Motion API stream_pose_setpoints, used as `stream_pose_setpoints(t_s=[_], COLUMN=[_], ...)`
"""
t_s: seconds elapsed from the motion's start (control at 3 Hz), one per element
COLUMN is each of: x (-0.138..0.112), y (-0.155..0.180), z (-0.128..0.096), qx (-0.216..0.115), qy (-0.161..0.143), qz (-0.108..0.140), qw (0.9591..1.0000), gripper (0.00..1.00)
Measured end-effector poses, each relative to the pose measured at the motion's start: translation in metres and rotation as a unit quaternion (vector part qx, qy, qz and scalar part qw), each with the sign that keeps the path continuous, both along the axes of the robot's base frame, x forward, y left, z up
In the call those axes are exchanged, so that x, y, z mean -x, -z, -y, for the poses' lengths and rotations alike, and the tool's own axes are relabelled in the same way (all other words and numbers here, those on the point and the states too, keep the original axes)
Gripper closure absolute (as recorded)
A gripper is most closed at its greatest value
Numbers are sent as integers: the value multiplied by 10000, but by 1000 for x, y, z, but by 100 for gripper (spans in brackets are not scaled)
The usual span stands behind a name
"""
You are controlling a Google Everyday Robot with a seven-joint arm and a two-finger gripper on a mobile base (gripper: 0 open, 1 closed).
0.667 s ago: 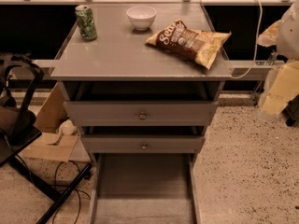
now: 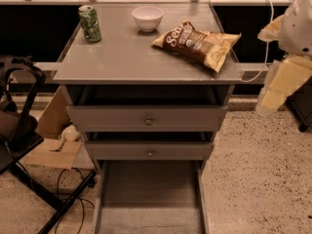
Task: Place green can into bottom drawer
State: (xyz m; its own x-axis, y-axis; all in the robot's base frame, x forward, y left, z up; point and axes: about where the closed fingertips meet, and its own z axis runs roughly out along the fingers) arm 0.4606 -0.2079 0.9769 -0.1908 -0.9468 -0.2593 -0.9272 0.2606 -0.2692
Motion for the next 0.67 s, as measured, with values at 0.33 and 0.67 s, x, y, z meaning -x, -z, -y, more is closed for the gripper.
stream_pose_setpoints(t_s=[0.33, 0.67], x=[-65, -122], y=[-2, -11], z=[-27, -59], qx=[-969, -1986], qy=[-39, 136], qz=[426, 910], qw=[9944, 9758], gripper=[0, 0])
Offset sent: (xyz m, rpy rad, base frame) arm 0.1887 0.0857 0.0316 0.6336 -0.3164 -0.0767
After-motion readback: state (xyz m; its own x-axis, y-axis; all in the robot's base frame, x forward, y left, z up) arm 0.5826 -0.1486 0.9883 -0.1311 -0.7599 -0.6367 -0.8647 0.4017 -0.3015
